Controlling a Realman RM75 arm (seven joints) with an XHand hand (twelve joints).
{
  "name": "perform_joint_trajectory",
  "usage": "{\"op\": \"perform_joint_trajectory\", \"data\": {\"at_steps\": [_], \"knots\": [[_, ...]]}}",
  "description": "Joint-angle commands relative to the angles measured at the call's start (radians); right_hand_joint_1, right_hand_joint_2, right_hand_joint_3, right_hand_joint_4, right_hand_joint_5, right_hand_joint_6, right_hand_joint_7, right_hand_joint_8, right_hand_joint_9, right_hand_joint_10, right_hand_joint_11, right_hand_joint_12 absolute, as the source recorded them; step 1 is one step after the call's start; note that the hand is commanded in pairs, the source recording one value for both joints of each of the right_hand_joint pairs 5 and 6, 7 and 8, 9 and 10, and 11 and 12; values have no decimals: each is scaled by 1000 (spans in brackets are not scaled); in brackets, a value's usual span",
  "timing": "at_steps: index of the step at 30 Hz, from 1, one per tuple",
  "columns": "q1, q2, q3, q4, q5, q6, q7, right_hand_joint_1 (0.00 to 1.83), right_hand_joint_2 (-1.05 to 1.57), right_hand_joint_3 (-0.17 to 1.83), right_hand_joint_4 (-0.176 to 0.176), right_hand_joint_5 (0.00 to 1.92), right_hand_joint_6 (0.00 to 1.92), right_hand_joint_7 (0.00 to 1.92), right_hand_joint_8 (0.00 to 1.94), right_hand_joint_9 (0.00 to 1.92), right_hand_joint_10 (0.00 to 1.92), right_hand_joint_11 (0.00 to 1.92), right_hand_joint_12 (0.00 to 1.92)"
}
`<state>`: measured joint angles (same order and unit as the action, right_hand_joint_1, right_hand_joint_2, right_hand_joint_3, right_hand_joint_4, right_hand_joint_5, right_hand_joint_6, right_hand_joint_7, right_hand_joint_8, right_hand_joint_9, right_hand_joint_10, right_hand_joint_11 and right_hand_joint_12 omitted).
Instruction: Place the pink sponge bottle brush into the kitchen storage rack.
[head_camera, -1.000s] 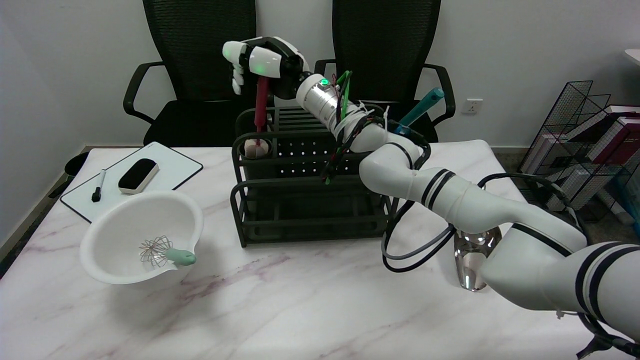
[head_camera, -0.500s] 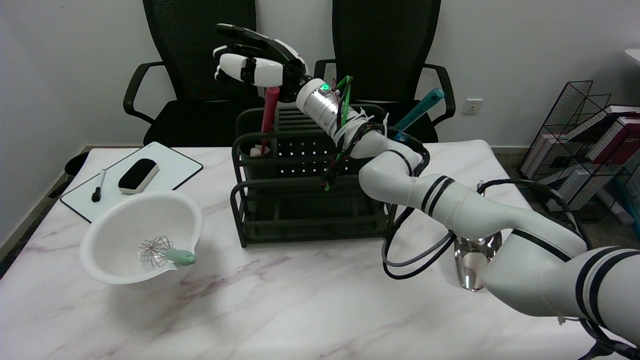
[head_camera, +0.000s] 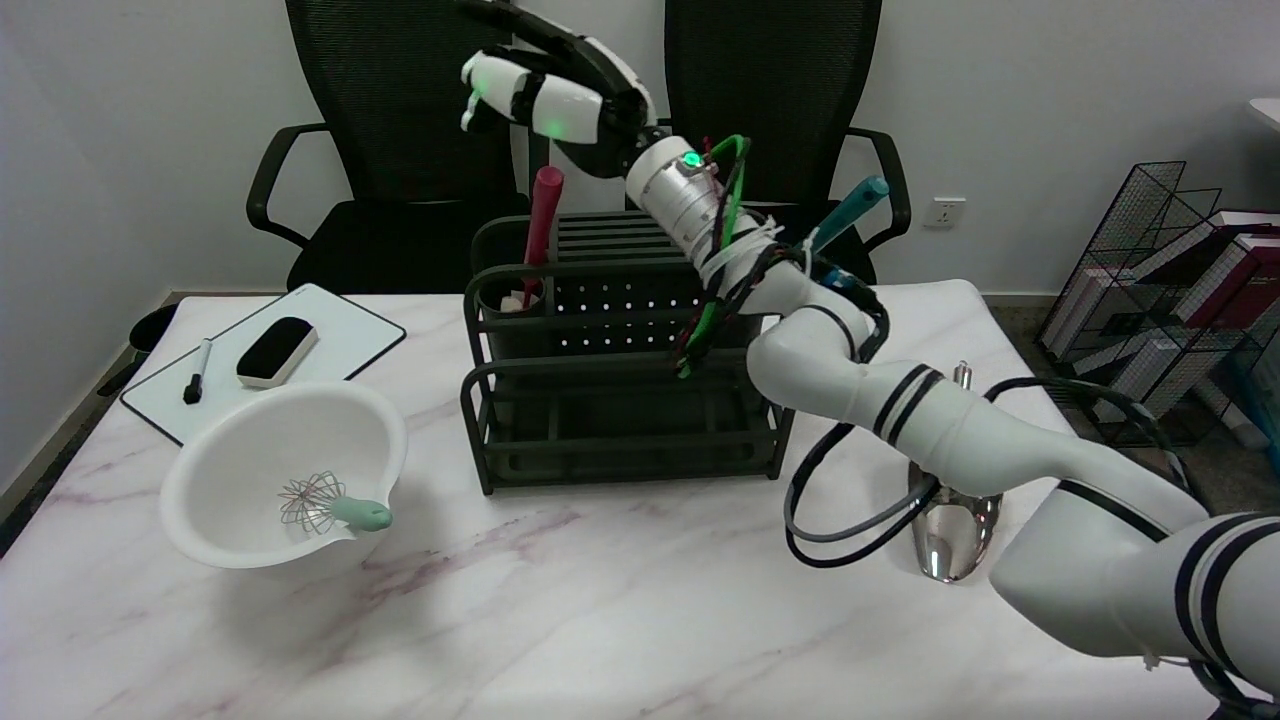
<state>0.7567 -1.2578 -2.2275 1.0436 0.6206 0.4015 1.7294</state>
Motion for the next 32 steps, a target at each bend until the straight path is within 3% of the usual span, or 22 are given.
{"op": "perform_joint_trajectory", "data": {"at_steps": [1, 6, 18, 26, 32], "knots": [[-311, 169, 284, 361, 0, 64, -145, 1187, 812, 772, 0, 573, 573, 1064, 1064, 1123, 1123, 1071, 1071], [-417, 179, 332, 495, 0, 68, -179, 1172, 834, 767, 0, 615, 615, 1076, 1076, 1129, 1129, 1063, 1063], [-804, 158, 298, 621, -44, 322, -181, 1108, 967, 696, 0, 784, 784, 1230, 1230, 1303, 1303, 1113, 1113], [-803, 162, 118, 420, -46, 426, -163, 1086, 955, 729, 0, 858, 858, 1253, 1253, 1315, 1315, 1098, 1098], [-797, 158, 98, 280, -55, 513, -57, 1089, 897, 748, 0, 848, 848, 1245, 1245, 1294, 1294, 1101, 1101]]}}
